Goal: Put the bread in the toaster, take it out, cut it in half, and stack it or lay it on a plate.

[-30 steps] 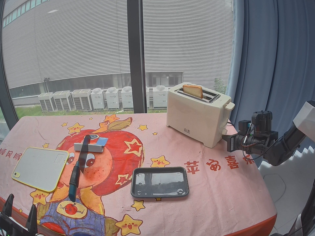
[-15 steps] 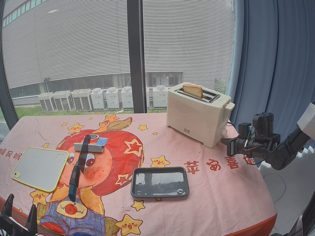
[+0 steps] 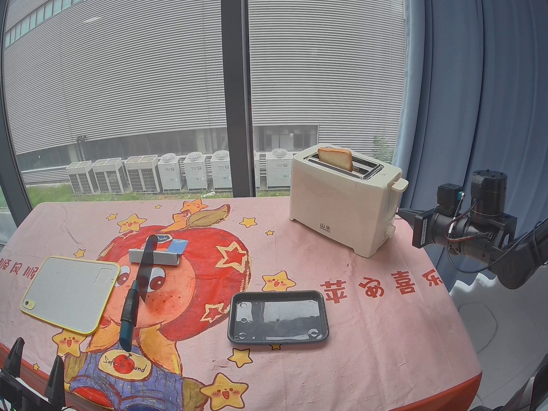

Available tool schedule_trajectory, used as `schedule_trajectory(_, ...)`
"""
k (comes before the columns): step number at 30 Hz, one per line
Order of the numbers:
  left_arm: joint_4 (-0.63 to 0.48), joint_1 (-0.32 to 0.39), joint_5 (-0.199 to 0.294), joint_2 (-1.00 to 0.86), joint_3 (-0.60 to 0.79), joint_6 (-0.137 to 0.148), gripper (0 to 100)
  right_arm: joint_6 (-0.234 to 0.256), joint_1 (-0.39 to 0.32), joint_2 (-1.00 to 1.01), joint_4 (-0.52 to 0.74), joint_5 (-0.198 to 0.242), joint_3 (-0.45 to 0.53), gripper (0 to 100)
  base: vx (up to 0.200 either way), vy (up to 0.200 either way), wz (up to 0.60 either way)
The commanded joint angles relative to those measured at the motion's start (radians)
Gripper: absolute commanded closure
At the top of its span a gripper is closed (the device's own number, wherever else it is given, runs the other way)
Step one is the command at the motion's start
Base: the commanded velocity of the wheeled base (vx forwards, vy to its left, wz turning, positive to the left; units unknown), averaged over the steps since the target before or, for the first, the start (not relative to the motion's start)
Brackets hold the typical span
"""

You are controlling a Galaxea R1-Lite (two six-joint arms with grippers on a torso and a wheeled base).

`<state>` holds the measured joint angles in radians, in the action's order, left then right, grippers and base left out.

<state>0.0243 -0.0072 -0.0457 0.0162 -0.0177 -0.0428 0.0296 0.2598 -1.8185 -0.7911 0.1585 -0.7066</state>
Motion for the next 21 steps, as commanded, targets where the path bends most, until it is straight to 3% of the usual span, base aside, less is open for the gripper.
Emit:
schedule_trajectory(1,0.0,0.001,0.0,-0.01,0.015,0.0,0,0.0,-0.005,0.07,0.0,0.003,0.001,100,0.0,0.0,0.0)
schedule_trajectory(16,0.0,0.0,0.0,-0.01,0.015,0.0,0,0.015,-0.024,0.047,-0.004,0.009,-0.057,100,0.0,0.0,0.0)
schedule_trajectory(21,0.0,0.001,0.0,-0.01,0.015,0.0,0,0.029,-0.031,-0.03,-0.129,0.001,-0.067,100,0.0,0.0,0.0)
